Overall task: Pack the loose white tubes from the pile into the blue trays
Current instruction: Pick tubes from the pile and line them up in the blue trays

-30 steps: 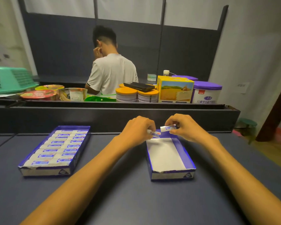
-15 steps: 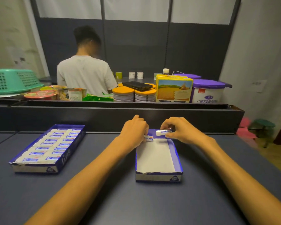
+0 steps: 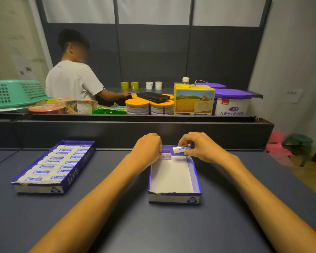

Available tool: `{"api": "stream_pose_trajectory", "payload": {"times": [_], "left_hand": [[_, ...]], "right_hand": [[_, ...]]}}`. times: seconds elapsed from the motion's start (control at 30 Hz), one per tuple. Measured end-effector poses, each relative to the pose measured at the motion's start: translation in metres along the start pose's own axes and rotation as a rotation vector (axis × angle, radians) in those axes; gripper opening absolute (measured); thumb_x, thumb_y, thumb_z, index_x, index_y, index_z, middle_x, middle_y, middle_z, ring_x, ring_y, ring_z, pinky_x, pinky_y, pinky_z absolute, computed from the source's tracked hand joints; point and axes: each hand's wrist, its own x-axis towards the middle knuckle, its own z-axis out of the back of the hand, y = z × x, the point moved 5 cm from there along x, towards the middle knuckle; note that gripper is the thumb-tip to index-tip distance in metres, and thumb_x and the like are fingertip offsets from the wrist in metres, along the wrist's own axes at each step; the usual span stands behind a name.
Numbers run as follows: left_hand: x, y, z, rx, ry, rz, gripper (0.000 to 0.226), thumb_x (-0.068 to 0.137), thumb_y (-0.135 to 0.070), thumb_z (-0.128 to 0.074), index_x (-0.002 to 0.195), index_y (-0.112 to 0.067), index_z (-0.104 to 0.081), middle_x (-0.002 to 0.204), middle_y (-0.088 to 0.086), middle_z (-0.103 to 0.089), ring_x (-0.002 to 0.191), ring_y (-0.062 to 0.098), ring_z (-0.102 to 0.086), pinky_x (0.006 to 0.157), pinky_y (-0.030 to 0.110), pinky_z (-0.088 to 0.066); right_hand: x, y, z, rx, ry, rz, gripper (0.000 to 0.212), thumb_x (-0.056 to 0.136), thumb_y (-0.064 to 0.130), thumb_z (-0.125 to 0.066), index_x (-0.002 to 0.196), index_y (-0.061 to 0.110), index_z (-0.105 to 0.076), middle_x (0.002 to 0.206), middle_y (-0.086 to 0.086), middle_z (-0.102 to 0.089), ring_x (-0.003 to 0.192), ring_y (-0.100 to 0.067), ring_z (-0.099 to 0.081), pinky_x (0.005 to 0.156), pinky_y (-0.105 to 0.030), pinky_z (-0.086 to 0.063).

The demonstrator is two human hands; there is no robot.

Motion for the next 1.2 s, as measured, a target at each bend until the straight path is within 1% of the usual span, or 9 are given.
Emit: {"api": "stream_pose_trajectory", "payload": {"times": [0.2, 0.33, 0.47, 0.53, 0.6, 0.73, 0.93, 1.07, 1.2], "left_hand": [[0.003, -0.004, -0.002, -0.021, -0.027, 0.011, 0.031, 0.09, -0.031, -0.064, 0.113, -0.009, -0.064, 0.121, 0.008, -0.058, 0.107, 0.021, -0.057, 0.08, 0.025, -0.044], [0.002, -0.001, -0.002, -0.017, -0.026, 0.003, 0.031, 0.089, -0.032, -0.066, 0.111, -0.01, -0.065, 0.121, 0.007, -0.057, 0.107, 0.021, -0.057, 0.083, 0.026, -0.047], [-0.002, 0.006, 0.008, -0.055, -0.083, -0.006, 0.03, 0.083, -0.036, -0.072, 0.104, -0.016, -0.067, 0.111, 0.002, -0.057, 0.094, 0.016, -0.056, 0.076, 0.025, -0.049], [-0.005, 0.015, 0.017, -0.09, -0.147, 0.008, 0.03, 0.085, -0.04, -0.069, 0.106, -0.019, -0.066, 0.107, -0.001, -0.058, 0.087, 0.012, -0.055, 0.071, 0.023, -0.048], [-0.008, 0.025, 0.024, -0.084, -0.168, 0.0, 0.031, 0.087, -0.041, -0.066, 0.11, -0.02, -0.065, 0.106, -0.003, -0.058, 0.087, 0.01, -0.054, 0.07, 0.021, -0.046], [-0.018, 0.043, 0.031, -0.052, -0.145, -0.036, 0.034, 0.088, -0.042, -0.063, 0.118, -0.024, -0.06, 0.106, -0.005, -0.06, 0.089, 0.008, -0.055, 0.076, 0.025, -0.051], [-0.027, 0.055, 0.023, -0.114, -0.017, -0.059, 0.039, 0.087, -0.038, -0.066, 0.123, -0.026, -0.057, 0.107, -0.003, -0.066, 0.091, 0.01, -0.062, 0.083, 0.035, -0.056], [-0.029, 0.059, 0.023, -0.125, -0.019, -0.066, 0.039, 0.089, -0.037, -0.065, 0.125, -0.025, -0.057, 0.107, -0.003, -0.066, 0.091, 0.01, -0.062, 0.083, 0.033, -0.056], [-0.03, 0.061, 0.023, -0.112, -0.033, -0.063, 0.038, 0.089, -0.038, -0.063, 0.125, -0.025, -0.057, 0.107, -0.004, -0.066, 0.091, 0.009, -0.062, 0.081, 0.031, -0.056]], "right_hand": [[-0.001, 0.002, 0.0, -0.011, -0.006, -0.008, 0.025, 0.085, 0.021, -0.072, 0.108, 0.026, -0.063, 0.116, 0.003, -0.06, 0.103, -0.014, -0.057, 0.084, -0.026, -0.054], [-0.001, 0.004, 0.001, -0.027, -0.017, -0.011, 0.025, 0.085, 0.021, -0.072, 0.108, 0.026, -0.063, 0.115, 0.004, -0.06, 0.102, -0.013, -0.056, 0.082, -0.023, -0.052], [-0.002, 0.009, 0.003, -0.031, -0.03, 0.002, 0.025, 0.085, 0.021, -0.072, 0.107, 0.027, -0.063, 0.114, 0.005, -0.06, 0.1, -0.012, -0.056, 0.078, -0.02, -0.051], [-0.003, 0.014, 0.003, -0.035, -0.03, 0.019, 0.025, 0.085, 0.021, -0.073, 0.107, 0.026, -0.063, 0.113, 0.005, -0.06, 0.099, -0.011, -0.056, 0.078, -0.02, -0.051], [-0.002, 0.023, 0.0, -0.041, -0.025, 0.04, 0.025, 0.085, 0.02, -0.073, 0.107, 0.025, -0.064, 0.112, 0.005, -0.06, 0.099, -0.012, -0.057, 0.081, -0.022, -0.052], [0.002, 0.042, -0.011, -0.064, 0.016, 0.103, 0.025, 0.083, 0.02, -0.074, 0.107, 0.024, -0.065, 0.11, 0.006, -0.06, 0.097, -0.011, -0.057, 0.081, -0.023, -0.052], [0.009, 0.058, -0.029, -0.126, 0.051, 0.156, 0.025, 0.084, 0.026, -0.073, 0.108, 0.024, -0.063, 0.107, 0.006, -0.058, 0.094, -0.011, -0.054, 0.075, -0.021, -0.045], [0.011, 0.058, -0.039, -0.132, 0.072, 0.141, 0.029, 0.083, 0.024, -0.074, 0.11, 0.022, -0.063, 0.111, 0.004, -0.058, 0.097, -0.012, -0.054, 0.081, -0.025, -0.049], [0.011, 0.054, -0.043, -0.078, 0.075, 0.118, 0.031, 0.083, 0.027, -0.074, 0.112, 0.022, -0.064, 0.112, 0.003, -0.06, 0.095, -0.012, -0.056, 0.081, -0.022, -0.049]]}}
